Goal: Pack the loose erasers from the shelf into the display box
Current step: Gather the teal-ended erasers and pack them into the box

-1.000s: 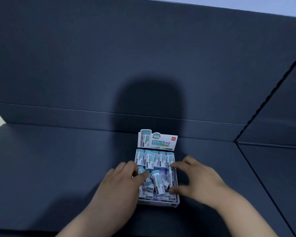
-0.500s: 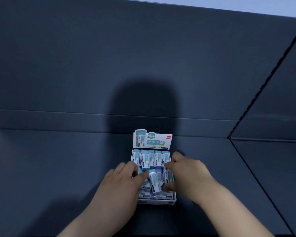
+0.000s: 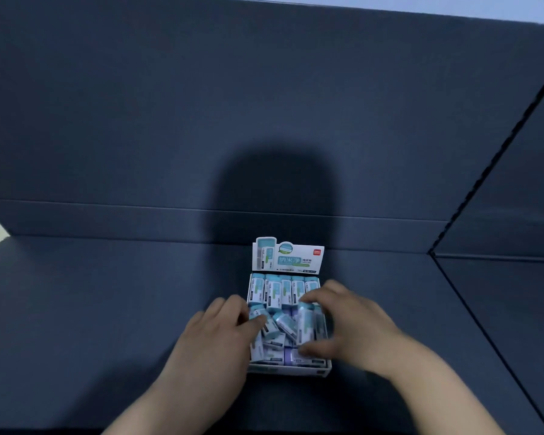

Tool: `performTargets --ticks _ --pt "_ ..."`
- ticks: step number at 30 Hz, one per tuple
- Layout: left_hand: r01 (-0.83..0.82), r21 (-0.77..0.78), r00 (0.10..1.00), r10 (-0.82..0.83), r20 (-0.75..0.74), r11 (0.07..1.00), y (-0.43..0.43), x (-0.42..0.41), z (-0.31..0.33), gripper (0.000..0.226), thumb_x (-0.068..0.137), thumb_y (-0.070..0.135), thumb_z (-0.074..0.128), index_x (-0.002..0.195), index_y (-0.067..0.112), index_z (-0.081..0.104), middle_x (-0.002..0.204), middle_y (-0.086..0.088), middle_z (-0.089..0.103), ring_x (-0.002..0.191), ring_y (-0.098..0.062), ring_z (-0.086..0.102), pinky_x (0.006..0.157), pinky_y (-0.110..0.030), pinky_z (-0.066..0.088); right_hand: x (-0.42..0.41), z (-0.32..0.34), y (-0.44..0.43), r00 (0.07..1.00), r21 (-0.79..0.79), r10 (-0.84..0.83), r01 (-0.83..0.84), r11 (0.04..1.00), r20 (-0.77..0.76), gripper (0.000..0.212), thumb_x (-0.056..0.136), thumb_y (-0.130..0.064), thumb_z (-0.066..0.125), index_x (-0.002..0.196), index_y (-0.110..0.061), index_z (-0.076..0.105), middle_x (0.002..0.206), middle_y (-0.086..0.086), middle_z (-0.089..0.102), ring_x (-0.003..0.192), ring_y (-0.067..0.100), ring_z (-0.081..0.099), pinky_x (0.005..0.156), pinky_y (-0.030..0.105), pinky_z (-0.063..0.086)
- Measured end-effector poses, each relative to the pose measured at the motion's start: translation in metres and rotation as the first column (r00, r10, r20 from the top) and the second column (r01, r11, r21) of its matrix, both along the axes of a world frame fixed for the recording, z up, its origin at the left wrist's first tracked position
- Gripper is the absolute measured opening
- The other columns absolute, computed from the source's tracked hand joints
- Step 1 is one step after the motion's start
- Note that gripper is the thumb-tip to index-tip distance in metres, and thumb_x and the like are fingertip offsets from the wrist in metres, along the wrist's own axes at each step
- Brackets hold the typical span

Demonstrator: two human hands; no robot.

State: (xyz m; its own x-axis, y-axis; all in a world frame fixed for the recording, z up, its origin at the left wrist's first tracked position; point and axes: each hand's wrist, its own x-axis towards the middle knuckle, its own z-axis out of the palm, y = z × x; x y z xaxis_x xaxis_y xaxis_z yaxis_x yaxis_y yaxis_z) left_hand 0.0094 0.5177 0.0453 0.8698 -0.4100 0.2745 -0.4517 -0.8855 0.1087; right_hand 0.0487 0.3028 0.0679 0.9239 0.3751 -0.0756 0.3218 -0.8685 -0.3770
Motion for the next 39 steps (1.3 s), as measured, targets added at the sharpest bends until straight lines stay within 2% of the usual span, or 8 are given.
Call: performTargets --ticks 6,10,13,16,18,25,35,39 --pt "0.085 0.054 0.995 -0.081 -0.061 0.995 -0.027 0.009 0.000 0.054 0.039 0.017 0.073 0.091 0.029 0.073 0.075 0.007 0.053 0.066 -0.014 0.052 0.051 -0.024 0.037 -0.007 -0.013 -0.036 0.985 0.312 -0.165 0.141 0.939 0.051 0.074 0.048 -0.073 0.059 0.115 -0.040 0.056 0.084 -0.019 0.043 0.085 -0.001 0.047 0.074 0.025 0.045" --pt "0.034 0.169 0.998 -0.025 -0.054 0.985 -0.039 0.014 -0.001 0.059 0.078 0.015 0.056 0.135 0.025 0.044 0.120 -0.001 0.044 0.113 -0.023 0.039 0.088 -0.035 0.031 -0.016 -0.017 -0.043 0.976 0.388 -0.209 0.169 0.906 0.063 0.068 0.049 -0.072 0.058 0.110 -0.043 0.054 0.081 -0.016 0.042 0.083 0.000 0.047 0.068 0.016 0.039" --pt "0.085 0.202 0.995 -0.073 -0.070 0.976 -0.039 0.017 0.000 0.058 0.050 0.023 0.075 0.107 0.029 0.069 0.093 0.004 0.057 0.088 -0.019 0.053 0.070 -0.033 0.042 -0.019 -0.020 -0.047 0.969 0.435 -0.240 0.189 0.880 0.064 0.059 0.049 -0.069 0.061 0.103 -0.048 0.052 0.079 -0.013 0.042 0.079 0.002 0.047 0.066 0.014 0.037" --pt "0.135 0.230 0.990 -0.119 -0.081 0.964 -0.031 0.019 -0.012 0.054 0.030 0.022 0.073 0.082 0.034 0.074 0.072 0.012 0.055 0.068 -0.014 0.051 0.053 -0.025 0.042 -0.021 -0.021 -0.050 0.966 0.458 -0.251 0.199 0.866 0.056 0.054 0.055 -0.056 0.076 0.103 -0.048 0.051 0.079 -0.013 0.042 0.079 0.001 0.046 0.066 0.014 0.037" --pt "0.155 0.257 0.987 -0.141 -0.074 0.954 -0.027 0.018 -0.010 0.052 0.035 0.019 0.065 0.083 0.036 0.073 0.072 0.013 0.055 0.068 -0.013 0.050 0.052 -0.024 0.040 -0.021 -0.022 -0.051 0.965 0.483 -0.255 0.197 0.853 0.057 0.053 0.060 -0.044 0.081 0.106 -0.044 0.054 0.079 -0.015 0.042 0.079 0.000 0.046 0.067 0.011 0.037" --pt "0.244 0.257 0.969 -0.229 -0.088 0.935 -0.020 0.021 0.003 0.054 0.041 0.020 0.061 0.084 0.051 0.069 0.079 0.016 0.057 0.069 -0.010 0.053 0.059 -0.022 0.025 -0.022 -0.020 -0.038 0.989 0.567 -0.144 0.139 0.812 -0.037 0.061 0.053 -0.056 0.073 0.111 -0.052 0.052 0.085 -0.021 0.044 0.080 -0.004 0.045 0.071 0.006 0.035" --pt "0.259 0.199 0.963 -0.268 0.023 0.945 -0.023 0.013 -0.009 0.051 0.056 0.022 0.042 0.090 0.048 0.070 0.076 0.018 0.061 0.070 -0.011 0.055 0.054 -0.025 0.040 -0.019 -0.018 -0.030 0.995 0.684 -0.040 0.095 0.723 -0.095 0.070 0.054 -0.052 0.072 0.121 -0.040 0.053 0.083 -0.004 0.041 0.068 -0.002 0.039 0.066 0.008 0.036" --pt "0.260 0.202 0.964 -0.266 0.002 0.944 -0.022 0.012 -0.009 0.049 0.049 0.024 0.052 0.088 0.048 0.070 0.080 0.020 0.064 0.071 -0.010 0.056 0.057 -0.024 0.038 -0.015 -0.016 -0.029 0.994 0.659 -0.081 0.111 0.744 -0.076 0.061 0.064 -0.034 0.080 0.117 -0.045 0.051 0.082 -0.002 0.039 0.066 -0.004 0.039 0.066 0.007 0.035"
